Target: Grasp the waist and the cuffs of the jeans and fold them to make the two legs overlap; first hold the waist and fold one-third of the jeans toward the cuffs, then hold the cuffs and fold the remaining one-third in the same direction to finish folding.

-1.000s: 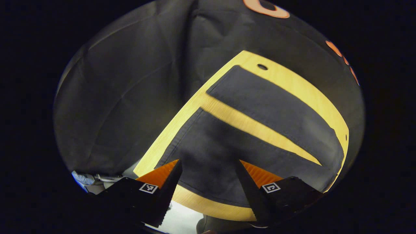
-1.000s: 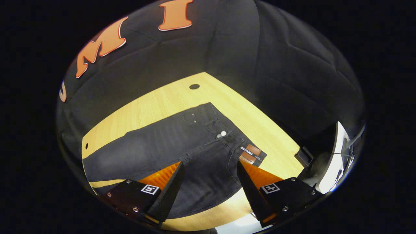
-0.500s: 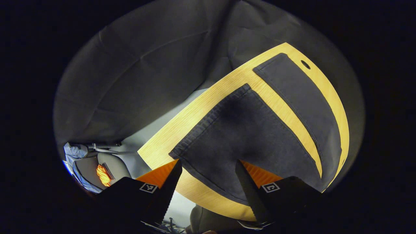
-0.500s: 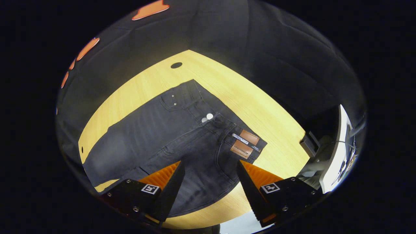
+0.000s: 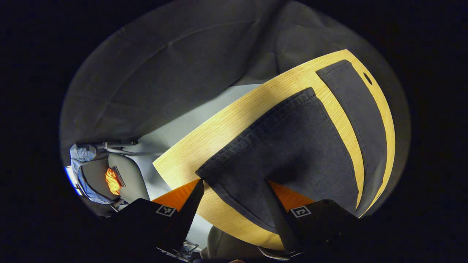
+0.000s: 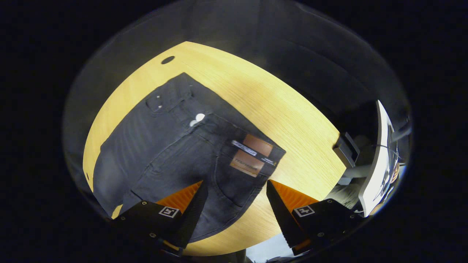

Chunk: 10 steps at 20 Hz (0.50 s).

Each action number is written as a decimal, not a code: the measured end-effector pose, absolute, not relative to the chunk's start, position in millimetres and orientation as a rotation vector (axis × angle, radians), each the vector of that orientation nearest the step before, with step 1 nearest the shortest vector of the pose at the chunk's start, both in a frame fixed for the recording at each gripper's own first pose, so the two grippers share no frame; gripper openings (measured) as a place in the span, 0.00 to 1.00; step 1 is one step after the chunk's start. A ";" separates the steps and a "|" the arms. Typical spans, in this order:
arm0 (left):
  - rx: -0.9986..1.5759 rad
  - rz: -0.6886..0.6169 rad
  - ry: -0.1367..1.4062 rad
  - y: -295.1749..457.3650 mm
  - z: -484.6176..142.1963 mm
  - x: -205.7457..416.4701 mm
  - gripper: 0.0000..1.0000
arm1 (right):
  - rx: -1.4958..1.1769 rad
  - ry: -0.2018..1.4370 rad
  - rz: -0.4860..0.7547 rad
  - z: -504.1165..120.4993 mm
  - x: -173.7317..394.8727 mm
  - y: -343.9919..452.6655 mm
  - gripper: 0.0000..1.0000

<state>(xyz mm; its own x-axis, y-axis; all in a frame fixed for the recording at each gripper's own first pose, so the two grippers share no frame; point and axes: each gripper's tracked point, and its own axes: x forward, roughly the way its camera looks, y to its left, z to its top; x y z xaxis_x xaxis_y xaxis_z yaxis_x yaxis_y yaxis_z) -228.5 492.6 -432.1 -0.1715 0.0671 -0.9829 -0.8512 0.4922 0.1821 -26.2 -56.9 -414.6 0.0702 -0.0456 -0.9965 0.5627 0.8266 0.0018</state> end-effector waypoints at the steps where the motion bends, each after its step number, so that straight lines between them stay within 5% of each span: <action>1: -0.728 0.955 1.524 492.0 -430.1 -229.5 0.97 | 0.469 1.464 -0.495 -420.9 -30.9 -57.6 0.98; 8: -0.845 1.022 1.504 493.7 -430.2 -228.9 0.95 | 0.557 1.498 -0.563 -444.1 -30.9 -63.1 0.95; 10: -0.843 1.025 1.501 493.0 -429.2 -227.3 0.95 | 0.542 1.498 -0.556 -444.0 -28.6 -61.2 0.87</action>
<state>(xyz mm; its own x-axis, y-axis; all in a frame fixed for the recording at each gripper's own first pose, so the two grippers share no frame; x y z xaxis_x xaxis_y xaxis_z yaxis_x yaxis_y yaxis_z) -227.3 493.0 -429.2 -0.1680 0.0168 -0.9856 -0.9119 0.3772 0.1619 -28.6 -61.2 -444.0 -0.0011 -0.0090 -1.0000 0.6454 0.7638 -0.0076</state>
